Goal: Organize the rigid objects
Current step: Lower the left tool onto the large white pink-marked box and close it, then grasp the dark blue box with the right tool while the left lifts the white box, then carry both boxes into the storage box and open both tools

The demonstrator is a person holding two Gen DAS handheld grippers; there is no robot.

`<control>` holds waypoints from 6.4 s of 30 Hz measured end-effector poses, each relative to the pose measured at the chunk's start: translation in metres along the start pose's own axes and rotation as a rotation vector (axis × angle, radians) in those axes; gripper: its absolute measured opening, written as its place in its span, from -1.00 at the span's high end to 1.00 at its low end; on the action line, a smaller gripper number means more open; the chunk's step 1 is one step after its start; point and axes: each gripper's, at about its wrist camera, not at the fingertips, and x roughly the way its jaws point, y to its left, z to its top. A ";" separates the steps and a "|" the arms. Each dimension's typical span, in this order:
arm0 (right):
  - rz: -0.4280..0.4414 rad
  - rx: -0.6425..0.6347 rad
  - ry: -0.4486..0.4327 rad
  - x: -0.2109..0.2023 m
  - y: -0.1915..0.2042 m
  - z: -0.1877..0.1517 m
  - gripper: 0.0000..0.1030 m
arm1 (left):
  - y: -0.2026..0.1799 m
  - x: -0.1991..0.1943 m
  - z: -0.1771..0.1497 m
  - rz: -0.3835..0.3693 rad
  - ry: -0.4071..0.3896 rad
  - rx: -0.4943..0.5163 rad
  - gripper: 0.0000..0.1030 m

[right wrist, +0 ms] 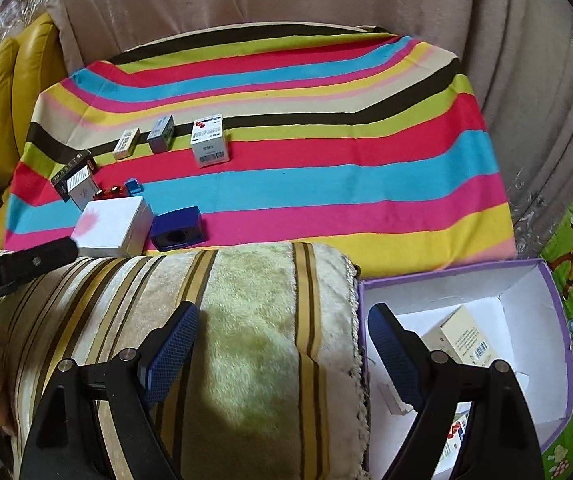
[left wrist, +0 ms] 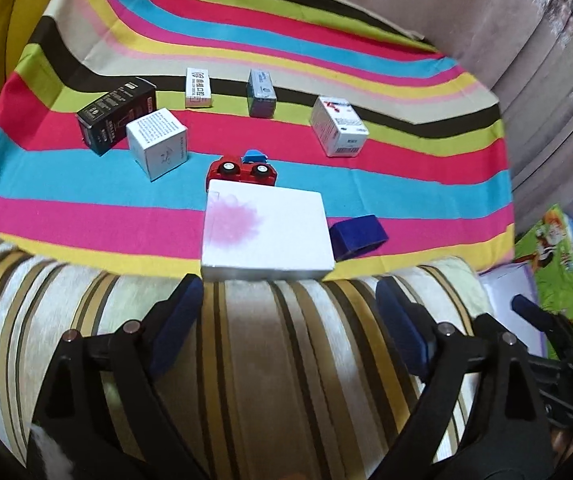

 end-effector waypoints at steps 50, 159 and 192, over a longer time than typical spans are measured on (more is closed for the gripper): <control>-0.077 -0.059 0.007 0.013 0.006 0.019 -0.76 | -0.012 0.062 0.033 0.212 0.145 0.030 -0.77; 0.091 0.045 -0.067 -0.008 -0.010 -0.002 0.01 | -0.017 -0.030 -0.031 0.054 -0.141 0.200 -0.77; -0.181 0.278 -0.073 -0.062 -0.159 -0.077 0.00 | -0.199 -0.011 -0.068 -0.179 -0.043 0.689 -0.77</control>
